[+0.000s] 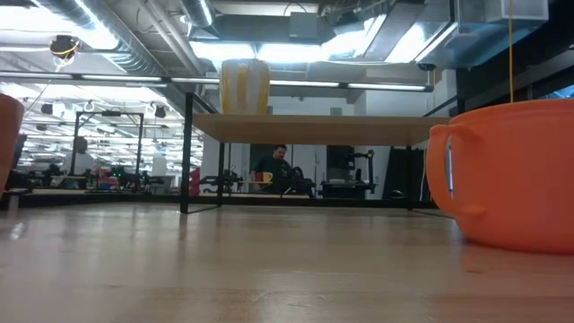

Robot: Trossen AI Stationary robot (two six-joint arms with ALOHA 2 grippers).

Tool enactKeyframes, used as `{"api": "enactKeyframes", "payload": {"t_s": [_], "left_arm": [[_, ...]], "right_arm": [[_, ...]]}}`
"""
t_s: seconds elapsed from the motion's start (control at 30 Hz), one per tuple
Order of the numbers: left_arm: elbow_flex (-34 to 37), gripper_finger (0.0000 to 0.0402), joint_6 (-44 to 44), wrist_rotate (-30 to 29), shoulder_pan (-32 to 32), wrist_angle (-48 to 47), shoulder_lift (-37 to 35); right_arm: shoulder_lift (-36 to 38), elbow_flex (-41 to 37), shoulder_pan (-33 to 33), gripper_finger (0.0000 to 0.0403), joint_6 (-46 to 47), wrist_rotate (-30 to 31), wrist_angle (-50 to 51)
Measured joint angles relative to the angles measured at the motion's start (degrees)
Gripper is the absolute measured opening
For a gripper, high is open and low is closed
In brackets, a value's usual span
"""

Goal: Stack small to large cups/mugs on shelf
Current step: Put the brown mug on the shelf

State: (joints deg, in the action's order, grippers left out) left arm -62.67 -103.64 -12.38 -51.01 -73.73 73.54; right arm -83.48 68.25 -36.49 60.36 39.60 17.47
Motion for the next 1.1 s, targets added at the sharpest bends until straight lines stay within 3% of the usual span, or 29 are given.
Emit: {"api": "enactKeyframes", "payload": {"t_s": [0.23, 0.4, 0.53, 0.87, 1.1], "left_arm": [[0.0, 0.0094, -16.9, 3.6, -3.0, 1.4, 4.2], [0.0, 0.0096, -22.0, 0.4, -1.9, 5.2, 4.5], [0.0, 0.0095, -23.3, -0.1, -0.2, 6.1, 5.1], [0.0, 0.0095, -23.4, 6.2, 1.6, 6.1, 8.4], [0.0, 0.0094, -23.7, 6.4, 1.6, 7.5, 10.8]], "right_arm": [[0.0, 0.0, 0.0, 0.0121, 0.9, 6.8, -1.5], [0.0, 0.0, 1.2, 0.0121, 0.8, 7.2, -1.7], [0.0, 0.0, 2.0, 0.0121, 0.8, 6.9, -1.7], [0.0, 0.0, 3.6, 0.0121, -0.6, 6.8, -1.7], [0.0, 0.0, 4.7, 0.0121, -0.5, 4.6, -1.7]]}}
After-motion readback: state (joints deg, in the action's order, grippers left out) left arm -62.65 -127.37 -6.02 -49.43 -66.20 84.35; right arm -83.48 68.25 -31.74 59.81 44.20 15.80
